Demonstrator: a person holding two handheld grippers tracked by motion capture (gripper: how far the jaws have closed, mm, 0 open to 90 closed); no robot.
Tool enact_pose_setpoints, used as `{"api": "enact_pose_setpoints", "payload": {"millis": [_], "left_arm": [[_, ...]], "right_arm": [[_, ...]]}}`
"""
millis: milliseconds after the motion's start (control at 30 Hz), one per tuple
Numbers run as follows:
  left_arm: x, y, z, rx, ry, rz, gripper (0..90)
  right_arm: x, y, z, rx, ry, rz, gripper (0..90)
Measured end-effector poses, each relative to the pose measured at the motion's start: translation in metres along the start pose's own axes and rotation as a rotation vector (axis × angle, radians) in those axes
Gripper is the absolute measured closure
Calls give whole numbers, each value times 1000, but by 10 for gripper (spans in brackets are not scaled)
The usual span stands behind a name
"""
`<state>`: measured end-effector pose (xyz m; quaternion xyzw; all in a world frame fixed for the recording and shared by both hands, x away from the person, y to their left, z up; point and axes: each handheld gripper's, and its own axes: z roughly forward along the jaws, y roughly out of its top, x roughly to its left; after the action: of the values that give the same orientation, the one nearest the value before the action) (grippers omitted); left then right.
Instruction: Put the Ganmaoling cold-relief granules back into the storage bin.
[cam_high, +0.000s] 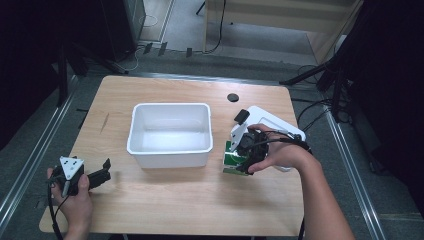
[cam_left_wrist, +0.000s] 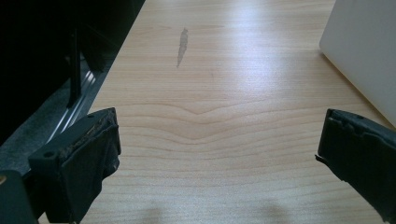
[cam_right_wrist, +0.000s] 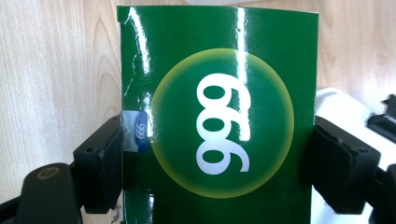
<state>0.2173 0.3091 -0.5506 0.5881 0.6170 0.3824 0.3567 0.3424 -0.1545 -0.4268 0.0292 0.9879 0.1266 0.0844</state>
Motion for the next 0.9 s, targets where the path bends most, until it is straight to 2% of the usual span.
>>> {"api": "enact_pose_setpoints", "payload": {"millis": [267,633,900], "left_arm": [[0,0,0,0,0,0,0],[0,0,0,-1,0,-1,0],[0,0,0,-1,0,1,0]], "right_arm": [[-8,8,-21,-18,-19,-26,163],[-18,12,-40,-26,-16,-26,164],[-25,20,-53,-35,-30,-32,164]]}}
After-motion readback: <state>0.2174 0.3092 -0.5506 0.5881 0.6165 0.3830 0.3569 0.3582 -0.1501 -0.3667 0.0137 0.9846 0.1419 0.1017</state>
